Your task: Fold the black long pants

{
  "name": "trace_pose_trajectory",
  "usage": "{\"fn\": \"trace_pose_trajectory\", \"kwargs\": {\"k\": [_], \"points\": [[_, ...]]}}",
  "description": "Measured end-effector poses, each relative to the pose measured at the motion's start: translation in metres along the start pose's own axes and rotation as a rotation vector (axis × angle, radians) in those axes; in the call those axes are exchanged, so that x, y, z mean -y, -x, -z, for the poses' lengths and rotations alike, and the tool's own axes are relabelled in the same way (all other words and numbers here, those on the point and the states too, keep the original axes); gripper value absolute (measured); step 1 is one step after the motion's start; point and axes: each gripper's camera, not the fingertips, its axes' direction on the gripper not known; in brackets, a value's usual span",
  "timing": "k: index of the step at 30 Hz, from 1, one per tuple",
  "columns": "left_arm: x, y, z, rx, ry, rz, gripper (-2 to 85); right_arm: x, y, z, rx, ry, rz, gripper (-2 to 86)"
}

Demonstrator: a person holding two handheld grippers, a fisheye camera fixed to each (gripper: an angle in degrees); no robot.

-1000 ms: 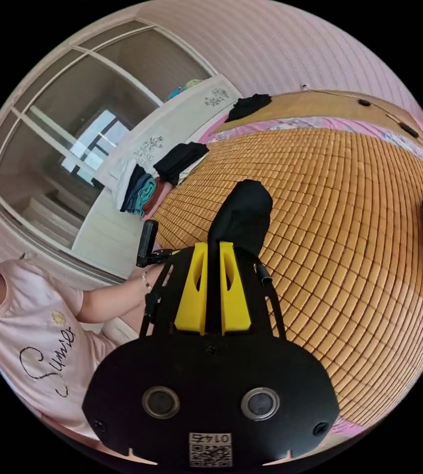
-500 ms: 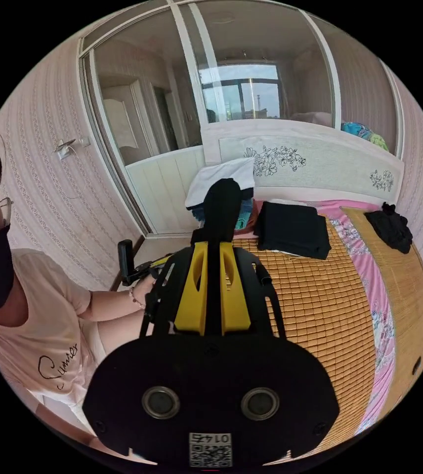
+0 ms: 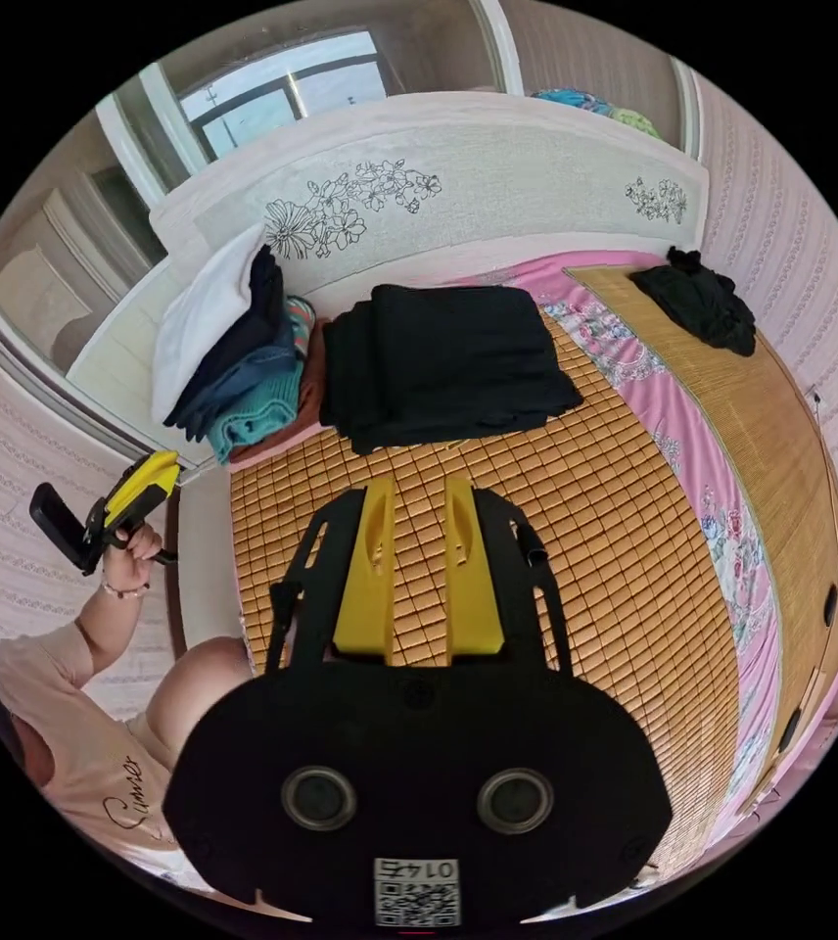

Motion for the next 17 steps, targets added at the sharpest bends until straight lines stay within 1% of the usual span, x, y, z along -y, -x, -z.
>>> {"fn": "trace_pose_trajectory", "kwargs": {"k": [1, 3, 5, 8, 10, 12, 13, 15, 17], "points": [[-0.017, -0.013, 0.009, -0.038, 0.029, -0.025, 5.4, -0.013, 0.005, -0.001, -0.003, 0.002, 0.014, 7.6], [-0.040, -0.039, 0.022, -0.086, 0.073, -0.077, 5.6, -0.075, 0.032, 0.007, -0.080, -0.003, 0.067, 6.7], [-0.062, -0.072, 0.036, -0.102, 0.123, -0.144, 5.9, -0.127, 0.050, 0.016, -0.126, 0.008, 0.079, 7.3], [-0.095, -0.127, 0.062, -0.154, 0.193, -0.219, 6.2, -0.211, 0.067, 0.039, -0.142, 0.073, 0.030, 11.0], [-0.117, -0.169, 0.083, -0.250, 0.224, -0.238, 6.2, -0.260, 0.076, 0.061, -0.142, 0.100, -0.014, 11.5], [-0.131, -0.204, 0.096, -0.318, 0.243, -0.252, 6.4, -0.319, 0.095, 0.098, -0.271, 0.104, -0.064, 11.6], [-0.138, -0.231, 0.104, -0.365, 0.256, -0.271, 6.4, -0.332, 0.101, 0.107, -0.319, 0.108, -0.071, 11.6], [-0.146, -0.272, 0.114, -0.425, 0.272, -0.304, 6.5, -0.378, 0.127, 0.142, -0.481, 0.125, -0.085, 11.8], [-0.151, -0.314, 0.124, -0.491, 0.274, -0.340, 6.8, -0.408, 0.144, 0.165, -0.567, 0.128, -0.099, 12.1]]}}
